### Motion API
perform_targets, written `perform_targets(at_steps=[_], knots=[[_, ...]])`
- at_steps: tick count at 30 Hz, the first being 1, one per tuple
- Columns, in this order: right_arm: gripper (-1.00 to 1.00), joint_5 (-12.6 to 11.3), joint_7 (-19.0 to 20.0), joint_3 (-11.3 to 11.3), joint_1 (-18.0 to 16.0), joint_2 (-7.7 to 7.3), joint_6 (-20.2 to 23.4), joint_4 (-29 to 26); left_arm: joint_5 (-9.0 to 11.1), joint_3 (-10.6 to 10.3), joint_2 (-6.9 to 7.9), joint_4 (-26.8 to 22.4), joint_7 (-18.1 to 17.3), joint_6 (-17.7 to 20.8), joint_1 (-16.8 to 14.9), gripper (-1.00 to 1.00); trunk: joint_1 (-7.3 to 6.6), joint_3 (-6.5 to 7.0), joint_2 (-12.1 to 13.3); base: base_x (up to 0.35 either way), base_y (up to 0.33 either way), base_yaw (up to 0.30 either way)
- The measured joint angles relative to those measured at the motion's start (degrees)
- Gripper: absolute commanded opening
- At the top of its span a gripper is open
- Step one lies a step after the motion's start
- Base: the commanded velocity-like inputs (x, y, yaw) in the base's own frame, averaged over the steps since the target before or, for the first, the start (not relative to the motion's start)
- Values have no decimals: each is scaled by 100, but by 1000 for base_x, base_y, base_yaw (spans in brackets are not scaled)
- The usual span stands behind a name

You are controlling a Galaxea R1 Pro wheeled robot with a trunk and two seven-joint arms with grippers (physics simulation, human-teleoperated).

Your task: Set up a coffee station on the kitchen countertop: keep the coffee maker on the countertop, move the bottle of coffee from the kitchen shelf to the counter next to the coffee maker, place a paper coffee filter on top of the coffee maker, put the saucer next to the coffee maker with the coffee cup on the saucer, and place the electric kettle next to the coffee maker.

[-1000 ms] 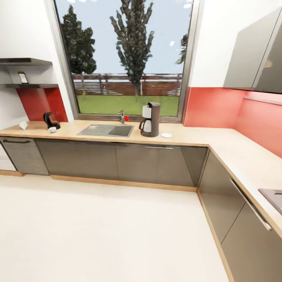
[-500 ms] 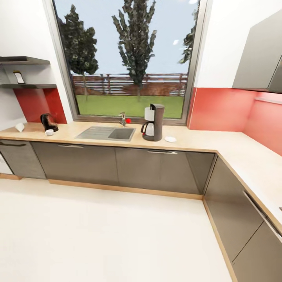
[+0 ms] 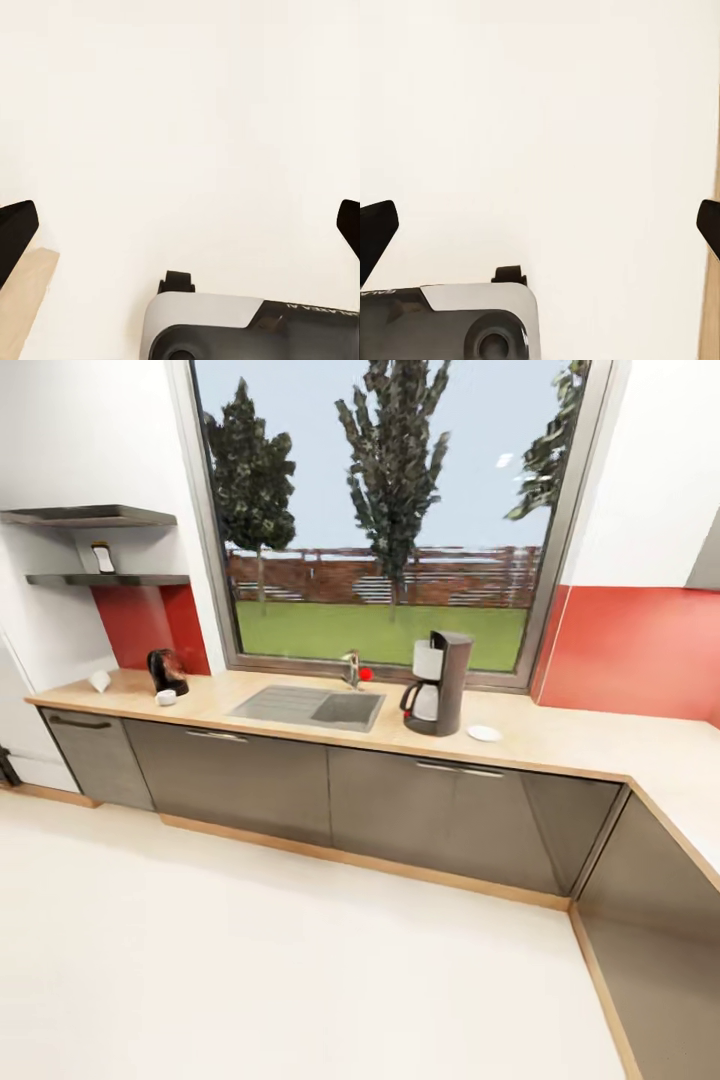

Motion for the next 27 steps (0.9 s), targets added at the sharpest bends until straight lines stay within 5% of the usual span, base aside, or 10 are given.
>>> perform_targets(at_steps=[27], knots=[[100, 0, 5, 0, 0, 0, 0, 0, 8, 2, 0, 20, 33, -292, 9, 100, 0, 0, 0, 338, 0, 275]])
